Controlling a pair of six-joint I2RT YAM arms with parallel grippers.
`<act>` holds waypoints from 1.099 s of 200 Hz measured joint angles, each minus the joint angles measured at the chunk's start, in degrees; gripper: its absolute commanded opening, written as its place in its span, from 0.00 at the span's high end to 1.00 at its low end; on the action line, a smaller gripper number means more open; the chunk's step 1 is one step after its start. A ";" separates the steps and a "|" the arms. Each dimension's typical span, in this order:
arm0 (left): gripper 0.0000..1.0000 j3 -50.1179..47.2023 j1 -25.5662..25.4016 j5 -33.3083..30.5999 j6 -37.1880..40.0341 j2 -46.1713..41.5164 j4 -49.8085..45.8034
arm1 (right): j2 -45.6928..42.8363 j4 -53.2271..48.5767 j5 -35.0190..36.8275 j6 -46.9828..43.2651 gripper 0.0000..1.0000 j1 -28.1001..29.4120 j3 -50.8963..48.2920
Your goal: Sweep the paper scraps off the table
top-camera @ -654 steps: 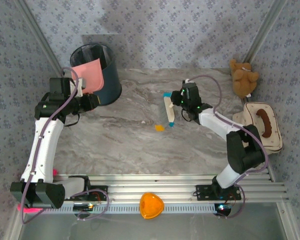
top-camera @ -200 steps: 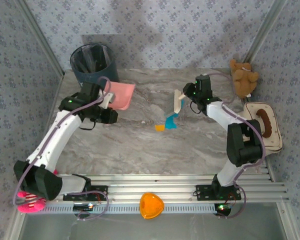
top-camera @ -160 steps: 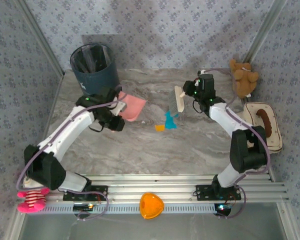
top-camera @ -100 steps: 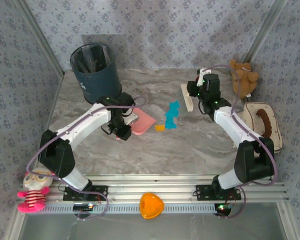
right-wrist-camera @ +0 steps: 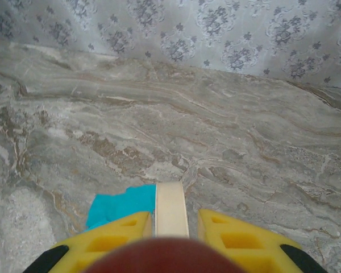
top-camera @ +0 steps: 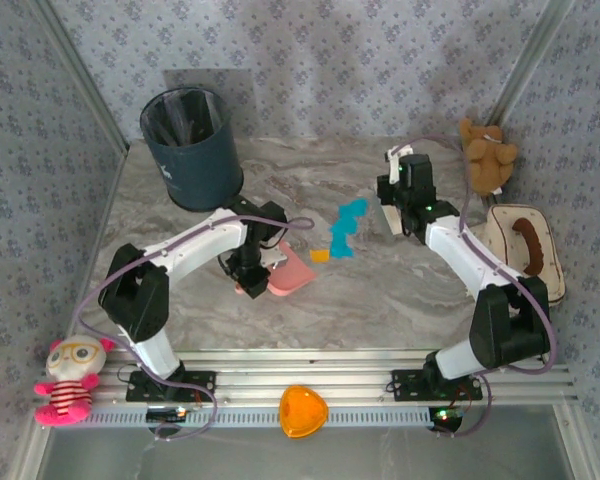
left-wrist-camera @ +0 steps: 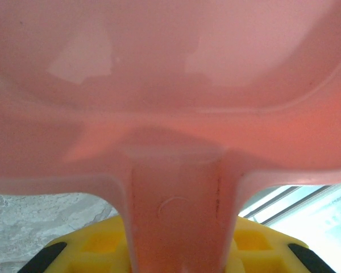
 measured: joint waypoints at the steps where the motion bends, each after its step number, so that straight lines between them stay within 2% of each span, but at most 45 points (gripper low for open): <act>1: 1.00 0.00 -0.02 0.00 0.00 0.00 -0.04 | 0.00 -0.02 0.09 -0.11 1.00 0.11 0.00; 55: 1.00 0.00 -1.25 0.02 0.85 2.25 -1.73 | 0.07 -0.90 1.40 -0.76 1.00 3.17 -1.81; 121: 1.00 1.75 -1.88 -1.29 0.92 9.57 -1.42 | 0.07 -0.17 3.10 -0.11 1.00 6.75 -4.87; 220: 1.00 7.34 -1.88 -1.49 2.56 14.95 0.04 | -0.76 3.34 1.07 1.22 1.00 11.80 -7.78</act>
